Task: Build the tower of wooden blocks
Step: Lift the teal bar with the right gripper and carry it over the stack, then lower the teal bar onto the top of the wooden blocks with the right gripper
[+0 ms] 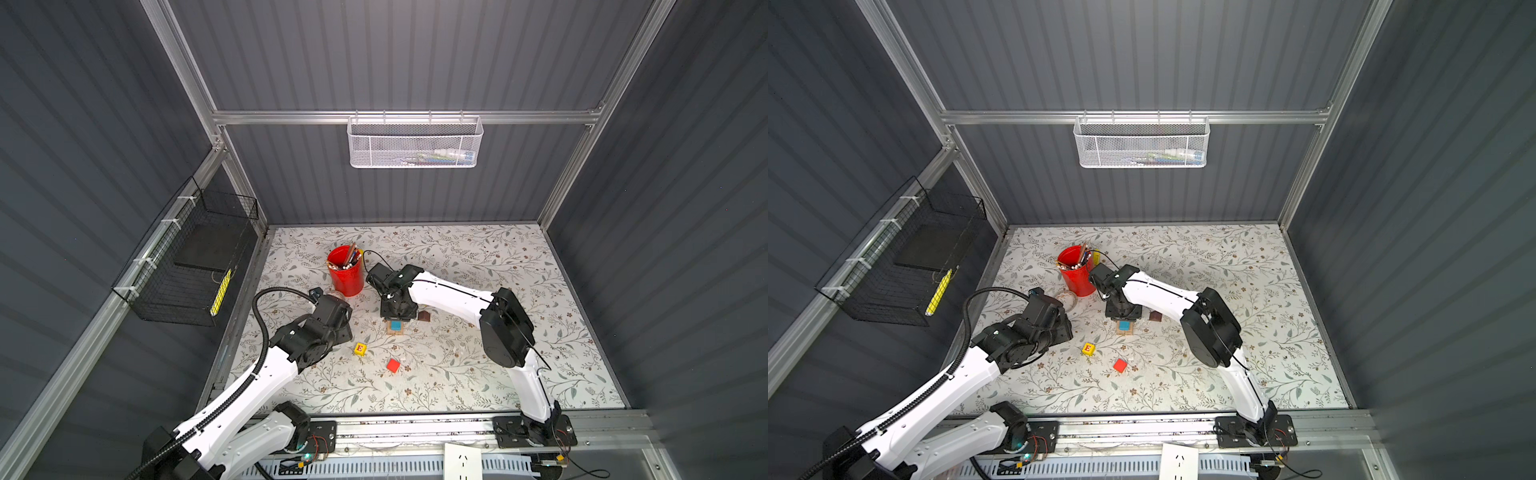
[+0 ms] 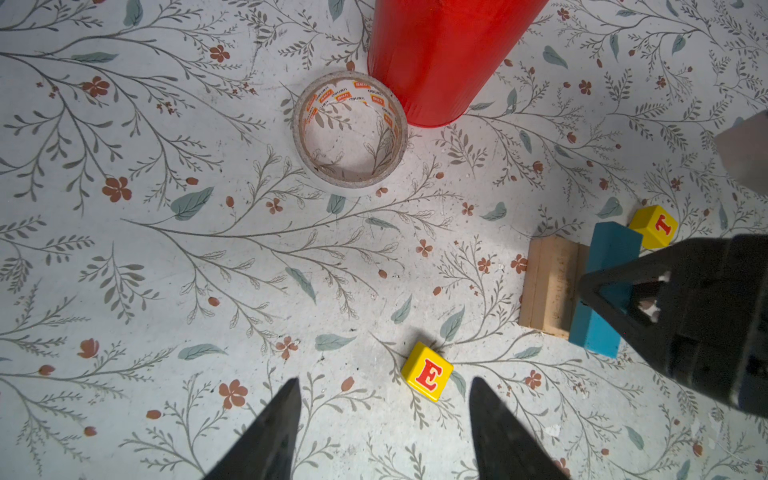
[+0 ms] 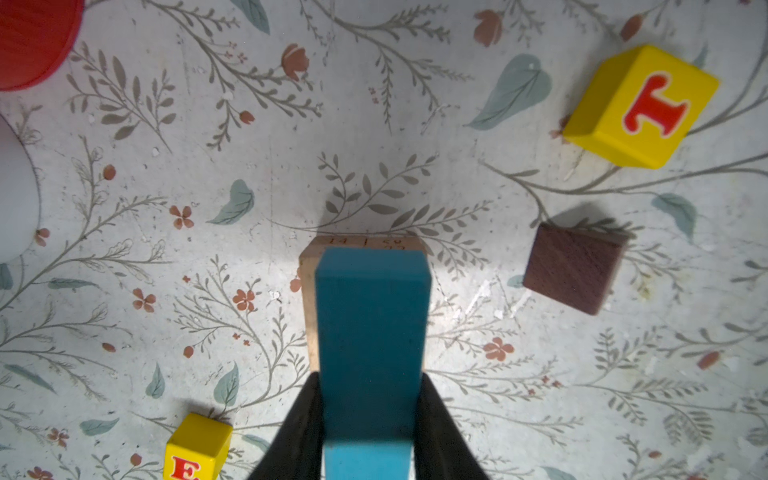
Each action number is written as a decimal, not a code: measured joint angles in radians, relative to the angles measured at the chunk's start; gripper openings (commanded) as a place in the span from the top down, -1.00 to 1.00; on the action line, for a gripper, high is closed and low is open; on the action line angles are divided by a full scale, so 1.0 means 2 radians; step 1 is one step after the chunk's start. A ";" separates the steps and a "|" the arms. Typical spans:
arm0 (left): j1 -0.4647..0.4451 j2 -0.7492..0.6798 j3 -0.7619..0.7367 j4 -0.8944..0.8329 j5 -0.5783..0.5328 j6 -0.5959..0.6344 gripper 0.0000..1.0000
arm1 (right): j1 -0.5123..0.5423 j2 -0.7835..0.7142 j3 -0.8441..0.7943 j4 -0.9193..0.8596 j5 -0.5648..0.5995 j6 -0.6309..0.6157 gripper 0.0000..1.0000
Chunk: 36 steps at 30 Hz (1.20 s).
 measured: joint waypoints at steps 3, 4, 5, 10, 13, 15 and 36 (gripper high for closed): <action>0.000 0.001 0.000 0.000 0.000 0.000 -0.30 | 0.000 0.002 0.000 -0.001 0.000 0.000 0.38; 0.000 0.002 0.000 0.000 0.000 0.000 -0.30 | 0.000 0.002 0.000 -0.001 0.000 0.000 0.37; 0.000 0.002 0.000 0.000 0.000 0.000 -0.30 | 0.000 0.002 0.001 -0.002 0.000 0.000 0.36; 0.000 0.003 0.000 0.000 0.000 0.000 -0.30 | 0.000 0.002 0.001 -0.002 0.000 0.000 0.33; 0.000 0.003 0.000 0.000 0.000 0.000 -0.30 | 0.000 0.005 0.004 -0.003 -0.002 0.000 0.31; 0.000 0.003 0.000 0.000 0.000 0.000 -0.30 | 0.000 0.009 0.006 -0.002 -0.003 0.000 0.29; 0.000 0.007 0.000 0.002 0.000 0.000 -0.31 | 0.000 0.019 0.016 -0.006 -0.003 -0.003 0.17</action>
